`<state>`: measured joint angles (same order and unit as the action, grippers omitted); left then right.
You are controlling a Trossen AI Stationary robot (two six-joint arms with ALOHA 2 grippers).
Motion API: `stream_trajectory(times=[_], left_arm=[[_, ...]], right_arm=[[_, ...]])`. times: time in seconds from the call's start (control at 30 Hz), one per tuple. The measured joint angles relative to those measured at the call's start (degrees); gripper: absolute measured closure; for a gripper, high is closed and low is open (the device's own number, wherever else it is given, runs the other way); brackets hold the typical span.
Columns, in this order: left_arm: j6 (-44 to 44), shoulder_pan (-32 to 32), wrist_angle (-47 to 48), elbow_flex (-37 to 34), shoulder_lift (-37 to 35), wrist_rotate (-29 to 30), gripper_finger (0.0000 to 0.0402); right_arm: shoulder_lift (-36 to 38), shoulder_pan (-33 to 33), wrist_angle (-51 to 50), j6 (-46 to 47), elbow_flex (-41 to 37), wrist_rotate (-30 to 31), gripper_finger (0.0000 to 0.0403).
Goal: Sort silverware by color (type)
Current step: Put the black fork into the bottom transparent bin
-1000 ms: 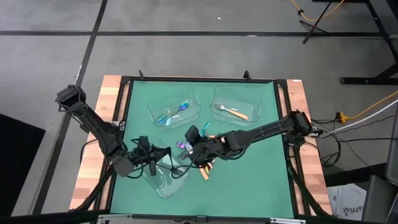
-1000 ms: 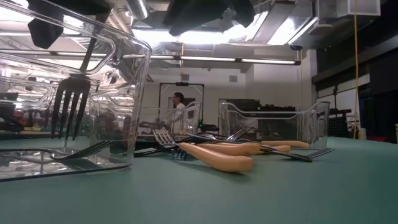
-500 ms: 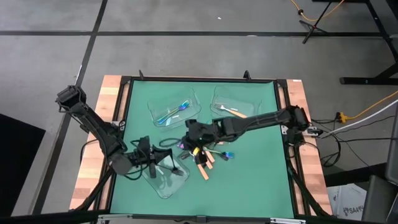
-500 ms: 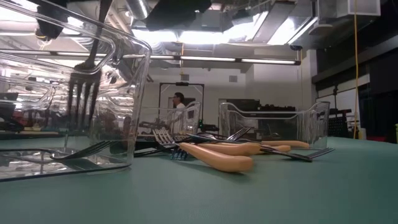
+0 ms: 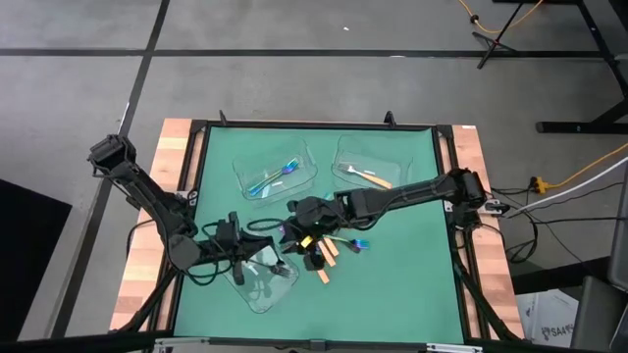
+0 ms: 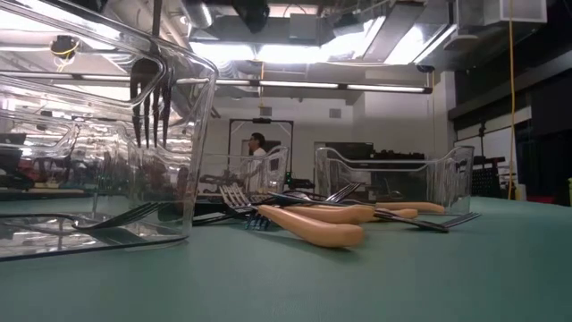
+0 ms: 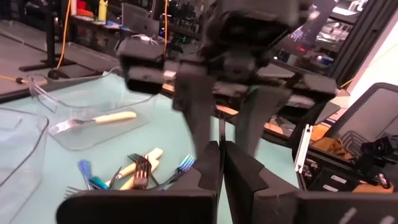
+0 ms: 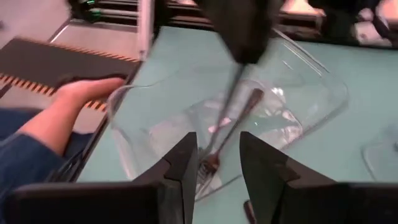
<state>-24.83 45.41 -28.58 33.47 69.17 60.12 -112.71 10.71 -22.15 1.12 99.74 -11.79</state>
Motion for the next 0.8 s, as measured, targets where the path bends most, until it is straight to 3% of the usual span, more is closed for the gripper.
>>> stream_trajectory(times=[0.2,0.43,0.8], left_arm=[[3.1,0.0,-2.5,0.0,0.0,-1.1,0.0397],[3.1,0.0,-2.5,0.0,0.0,-1.1,0.0396],[3.0,0.0,-2.4,0.0,0.0,-1.1,0.0396]], right_arm=[[-2.0,0.1,1.8,3.0,0.0,0.6,0.0293],[-3.7,0.2,2.2,3.1,0.0,-4.7,0.0293],[-5.7,0.6,6.3,3.1,0.0,-2.3,0.0293]])
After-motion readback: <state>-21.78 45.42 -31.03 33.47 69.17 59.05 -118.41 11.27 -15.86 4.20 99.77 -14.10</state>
